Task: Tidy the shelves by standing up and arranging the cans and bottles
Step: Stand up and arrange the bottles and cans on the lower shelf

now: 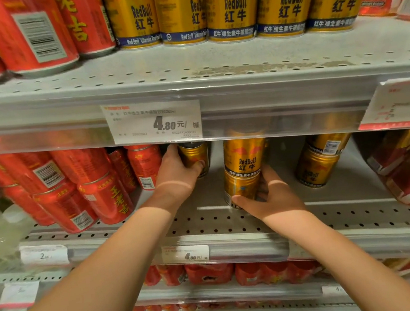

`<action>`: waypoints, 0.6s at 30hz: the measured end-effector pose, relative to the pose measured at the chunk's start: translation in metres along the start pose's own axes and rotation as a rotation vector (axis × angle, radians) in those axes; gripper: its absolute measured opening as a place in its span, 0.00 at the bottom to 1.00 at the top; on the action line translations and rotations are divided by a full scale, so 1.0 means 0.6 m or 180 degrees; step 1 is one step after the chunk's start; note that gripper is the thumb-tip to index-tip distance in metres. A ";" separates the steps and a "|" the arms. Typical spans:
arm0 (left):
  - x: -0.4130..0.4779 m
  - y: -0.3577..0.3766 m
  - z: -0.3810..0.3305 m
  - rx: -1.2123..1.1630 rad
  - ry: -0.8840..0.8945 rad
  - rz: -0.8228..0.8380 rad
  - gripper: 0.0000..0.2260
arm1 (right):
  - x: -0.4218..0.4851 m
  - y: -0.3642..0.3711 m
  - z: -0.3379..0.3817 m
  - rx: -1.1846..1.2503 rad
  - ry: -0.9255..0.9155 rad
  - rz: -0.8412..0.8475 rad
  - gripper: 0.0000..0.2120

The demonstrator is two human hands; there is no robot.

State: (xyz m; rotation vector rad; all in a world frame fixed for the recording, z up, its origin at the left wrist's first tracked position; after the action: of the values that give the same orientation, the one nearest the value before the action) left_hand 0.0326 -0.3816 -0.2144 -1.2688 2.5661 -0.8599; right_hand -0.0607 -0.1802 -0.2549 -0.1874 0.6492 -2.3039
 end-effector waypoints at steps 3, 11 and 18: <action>0.003 0.001 -0.001 -0.0025 0.0043 -0.0018 0.28 | 0.000 0.008 0.007 -0.0045 -0.0002 0.0014 0.37; -0.055 -0.017 0.012 -0.0169 0.0181 0.0077 0.31 | 0.002 0.014 0.014 -0.0061 0.0018 -0.0208 0.37; -0.043 -0.005 0.002 -0.0190 0.0097 -0.0052 0.28 | 0.000 0.022 0.018 -0.0012 0.0039 -0.0239 0.44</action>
State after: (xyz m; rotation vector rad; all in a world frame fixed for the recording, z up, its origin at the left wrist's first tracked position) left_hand 0.0514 -0.3637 -0.2163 -1.3046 2.6273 -0.8176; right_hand -0.0490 -0.1927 -0.2522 -0.2028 0.6632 -2.3777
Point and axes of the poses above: each hand's wrist, its own x-axis towards the middle knuckle, its own y-axis out of the palm, z = x × y, the point moved 4 cm from there along x, towards the middle knuckle, and after that the axes turned 1 degree about -x, right-handed, at the moved point
